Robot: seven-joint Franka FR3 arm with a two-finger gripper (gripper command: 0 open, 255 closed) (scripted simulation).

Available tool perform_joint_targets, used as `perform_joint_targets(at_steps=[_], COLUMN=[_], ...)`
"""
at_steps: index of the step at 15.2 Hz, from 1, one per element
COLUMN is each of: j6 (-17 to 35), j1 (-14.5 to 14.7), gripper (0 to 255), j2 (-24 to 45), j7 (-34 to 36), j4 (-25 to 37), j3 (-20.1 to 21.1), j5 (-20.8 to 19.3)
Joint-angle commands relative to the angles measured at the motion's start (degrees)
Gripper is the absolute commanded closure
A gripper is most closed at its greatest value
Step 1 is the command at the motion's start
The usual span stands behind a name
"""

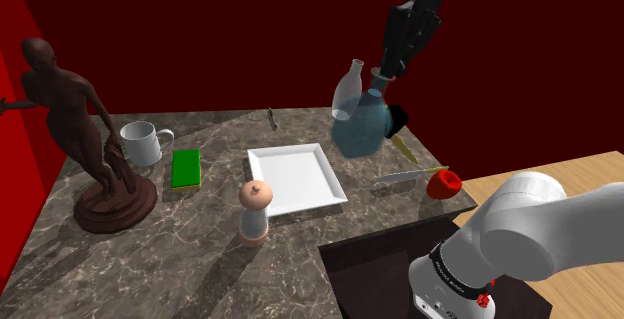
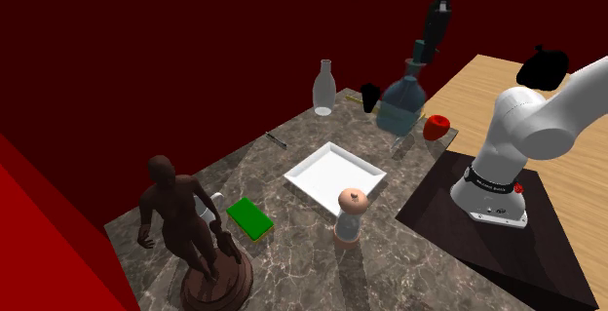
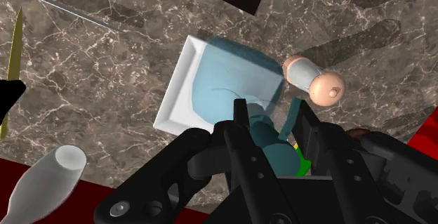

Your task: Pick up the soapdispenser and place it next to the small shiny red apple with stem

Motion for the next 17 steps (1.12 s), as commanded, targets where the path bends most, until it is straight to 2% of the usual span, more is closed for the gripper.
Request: perform_joint_targets(at_steps=[1,8,15,17], j6=[-2.56,-9.94,-17.02,-15.80], j1=[-0.23,-1.32,-2.07,-2.19], gripper=[255,255,255,255], j2=[-2.67,-9.50,-13.51,-14.59], j7=[-1.83,-8.89,-16.44,-16.50], j4=[-0.48,-1.07,1.54,-0.76], j3=[-2.08,-9.71,-17.38,-17.42], j5=[-0.97,-6.10,-12.78,-12.93])
